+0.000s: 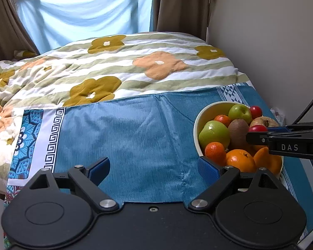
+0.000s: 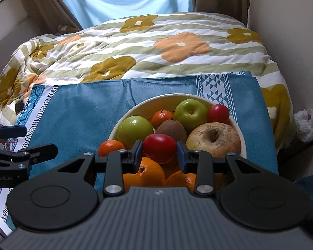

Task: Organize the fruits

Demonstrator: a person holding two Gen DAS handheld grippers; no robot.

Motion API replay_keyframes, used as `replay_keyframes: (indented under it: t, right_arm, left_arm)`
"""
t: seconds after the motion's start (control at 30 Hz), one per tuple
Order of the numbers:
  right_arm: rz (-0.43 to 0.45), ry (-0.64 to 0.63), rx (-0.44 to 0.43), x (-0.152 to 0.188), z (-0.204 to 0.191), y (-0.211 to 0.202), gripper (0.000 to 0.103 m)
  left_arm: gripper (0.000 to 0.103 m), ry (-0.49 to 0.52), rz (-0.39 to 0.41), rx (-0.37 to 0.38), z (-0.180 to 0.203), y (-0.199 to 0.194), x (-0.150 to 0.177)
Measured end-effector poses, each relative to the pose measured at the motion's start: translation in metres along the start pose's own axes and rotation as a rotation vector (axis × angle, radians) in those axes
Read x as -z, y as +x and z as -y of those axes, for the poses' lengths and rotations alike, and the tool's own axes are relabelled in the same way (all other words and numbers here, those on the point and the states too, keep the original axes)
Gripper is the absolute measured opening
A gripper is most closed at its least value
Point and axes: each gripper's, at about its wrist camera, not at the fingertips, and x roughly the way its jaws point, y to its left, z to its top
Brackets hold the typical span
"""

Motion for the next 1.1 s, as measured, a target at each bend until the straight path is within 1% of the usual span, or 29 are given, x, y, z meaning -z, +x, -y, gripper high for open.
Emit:
replay_keyframes:
  t: [0.17, 0.23, 0.27, 0.33, 0.43, 0.5, 0.67, 0.8, 0.93, 1.1]
  right_arm:
    - [0.015, -0.029, -0.007, 0.003, 0.002, -0.006, 0.05]
    - [0.038, -0.051, -0.018, 0.005, 0.003, -0.009, 0.053]
    - [0.046, -0.062, -0.019, 0.005, 0.003, -0.011, 0.058]
    - [0.052, -0.084, 0.008, 0.006, 0.001, -0.016, 0.087]
    - [0.094, -0.114, 0.02, 0.01, 0.0, -0.03, 0.099]
    - [0.109, -0.131, 0.015, 0.014, 0.0, -0.039, 0.1]
    - [0.13, -0.159, -0.029, 0.023, 0.0, -0.058, 0.1]
    - [0.136, -0.175, -0.056, 0.028, -0.003, -0.076, 0.1]
    - [0.163, -0.162, -0.088, 0.031, -0.008, -0.105, 0.1]
    - [0.199, -0.152, -0.069, 0.035, -0.017, -0.146, 0.1]
  left_arm:
    - [0.094, -0.008, 0.021, -0.012, 0.008, -0.011, 0.004]
    - [0.094, -0.016, 0.033, -0.017, 0.012, -0.017, 0.005]
    - [0.094, -0.019, 0.038, -0.021, 0.015, -0.02, 0.006]
    - [0.094, -0.024, 0.05, -0.027, 0.019, -0.025, 0.007]
    - [0.094, -0.037, 0.071, -0.04, 0.027, -0.038, 0.013]
    - [0.094, -0.045, 0.087, -0.059, 0.034, -0.048, 0.019]
    - [0.094, -0.086, 0.113, -0.101, 0.047, -0.071, 0.034]
    - [0.094, -0.105, 0.143, -0.134, 0.053, -0.1, 0.044]
    - [0.094, -0.112, 0.182, -0.167, 0.051, -0.13, 0.053]
    - [0.094, -0.124, 0.224, -0.209, 0.037, -0.165, 0.058]
